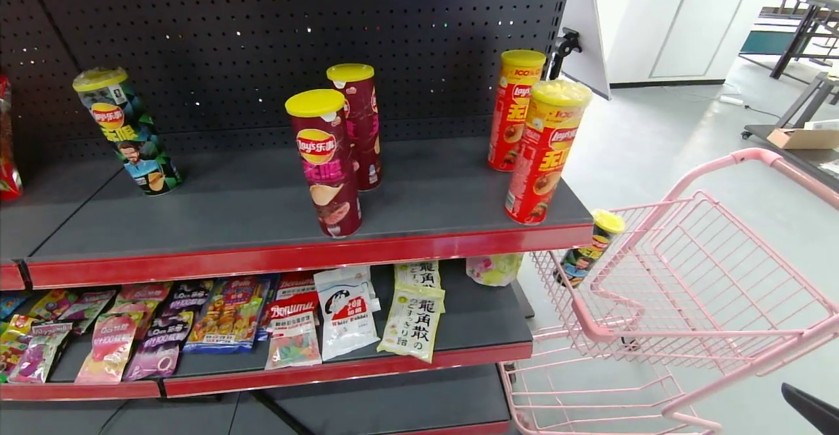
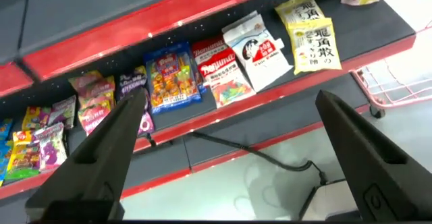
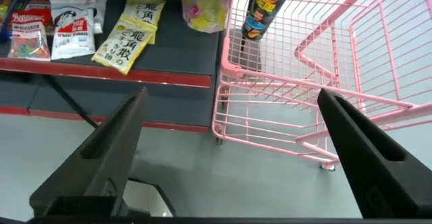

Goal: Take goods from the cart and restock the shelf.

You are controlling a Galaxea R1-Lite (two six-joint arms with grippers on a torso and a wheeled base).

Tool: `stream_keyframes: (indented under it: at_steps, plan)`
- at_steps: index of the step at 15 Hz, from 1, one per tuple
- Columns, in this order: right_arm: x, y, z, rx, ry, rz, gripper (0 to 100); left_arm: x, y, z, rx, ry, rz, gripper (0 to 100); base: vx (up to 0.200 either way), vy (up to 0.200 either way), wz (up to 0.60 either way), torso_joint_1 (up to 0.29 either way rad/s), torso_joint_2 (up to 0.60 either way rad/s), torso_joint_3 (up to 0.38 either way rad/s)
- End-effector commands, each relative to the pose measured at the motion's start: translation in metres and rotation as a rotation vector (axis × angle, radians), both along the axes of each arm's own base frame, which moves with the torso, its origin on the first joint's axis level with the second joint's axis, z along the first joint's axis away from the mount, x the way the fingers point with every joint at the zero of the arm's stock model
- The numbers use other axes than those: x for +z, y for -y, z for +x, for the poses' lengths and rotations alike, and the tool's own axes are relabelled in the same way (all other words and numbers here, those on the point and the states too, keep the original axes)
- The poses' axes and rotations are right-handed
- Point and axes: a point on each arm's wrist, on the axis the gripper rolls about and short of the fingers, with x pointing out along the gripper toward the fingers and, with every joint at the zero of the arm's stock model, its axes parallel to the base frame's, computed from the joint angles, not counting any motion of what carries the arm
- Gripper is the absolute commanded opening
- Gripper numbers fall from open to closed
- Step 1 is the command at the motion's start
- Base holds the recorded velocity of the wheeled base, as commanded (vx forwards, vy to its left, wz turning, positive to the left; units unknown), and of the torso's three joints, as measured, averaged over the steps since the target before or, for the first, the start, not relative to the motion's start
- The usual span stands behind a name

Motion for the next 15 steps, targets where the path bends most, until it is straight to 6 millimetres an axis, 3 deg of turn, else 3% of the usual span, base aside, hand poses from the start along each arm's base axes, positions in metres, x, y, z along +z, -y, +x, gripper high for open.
stream_keyframes:
  at_steps: [1, 3, 9, 15]
  plan:
    - [0.0, 0.0, 0.0003, 0.001, -0.001, -0.001, 100, -0.0002, -0.0009, -0.0023, -0.001, 0.013, -0.004, 100, 0.0, 0.0, 0.0, 0.0, 0.0, 0.0]
    - [0.0, 0.0, 0.0003, 0.001, -0.001, -0.001, 100, -0.0002, -0.0012, -0.003, -0.001, 0.017, -0.006, 100, 0.0, 0.0, 0.0, 0.0, 0.0, 0.0]
    - [0.0, 0.0001, 0.0005, 0.0, -0.003, -0.001, 100, 0.0, -0.0017, -0.0044, -0.006, 0.029, 0.008, 100, 0.0, 0.0, -0.6, 0.006, 0.0, -0.002]
    - [0.0006, 0.0014, 0.0086, -0.016, -0.033, 0.002, 100, 0.0006, -0.0021, -0.0053, -0.011, 0.04, 0.026, 100, 0.0, 0.0, 0.0, 0.0, 0.0, 0.0]
